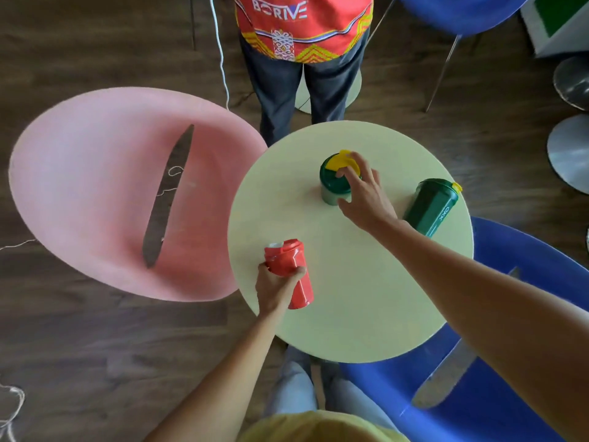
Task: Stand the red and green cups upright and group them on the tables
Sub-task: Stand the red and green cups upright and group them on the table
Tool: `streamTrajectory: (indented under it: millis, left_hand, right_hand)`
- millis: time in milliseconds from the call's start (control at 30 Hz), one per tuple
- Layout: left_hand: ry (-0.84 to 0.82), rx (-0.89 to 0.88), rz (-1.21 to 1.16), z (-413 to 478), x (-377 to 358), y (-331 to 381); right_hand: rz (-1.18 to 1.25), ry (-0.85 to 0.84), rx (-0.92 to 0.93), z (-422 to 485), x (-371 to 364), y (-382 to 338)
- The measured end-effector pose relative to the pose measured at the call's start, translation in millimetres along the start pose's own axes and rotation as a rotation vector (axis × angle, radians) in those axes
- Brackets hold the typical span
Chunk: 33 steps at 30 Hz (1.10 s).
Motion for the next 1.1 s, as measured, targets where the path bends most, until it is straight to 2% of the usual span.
streamTrajectory:
  millis: [133, 400, 700, 1000, 1100]
  left_hand:
    - [-0.016, -0.171, -0.015, -10.2, -8.3, 25.0]
    - [0.007, -0.394, -0.04, -13.0, -19.8, 62.8]
    - [-0.019, -0.521, -0.08, -13.4, -29.5, 77.3]
    - [-0.117, -0.559, 0.109, -21.1, -38.5, 52.3]
    - [-0.093, -0.564, 0.148, -18.5, -35.5, 53.8]
  right_hand:
    - [0.018, -0.022, 0.0, -2.4, 1.1, 2.0]
    - [0.052, -0.088, -0.032, -1.1, 2.9, 5.4]
    - [0.042, -0.162, -0.025, -0.2, 1.9, 9.4]
    - [0.038, -0.174, -0.019, 2.3, 3.3, 11.0]
    - [0.05, -0.18, -0.007, 4.8, 2.4, 15.3]
Point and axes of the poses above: each hand's wrist, its own z-axis towards the middle knuckle, its own x-axis out of the back of the hand, y = z × x, the point moved 10 cm from there along z, towards the middle knuckle, and after that the axes turned 5 degrees about z, right-handed, at the moved point
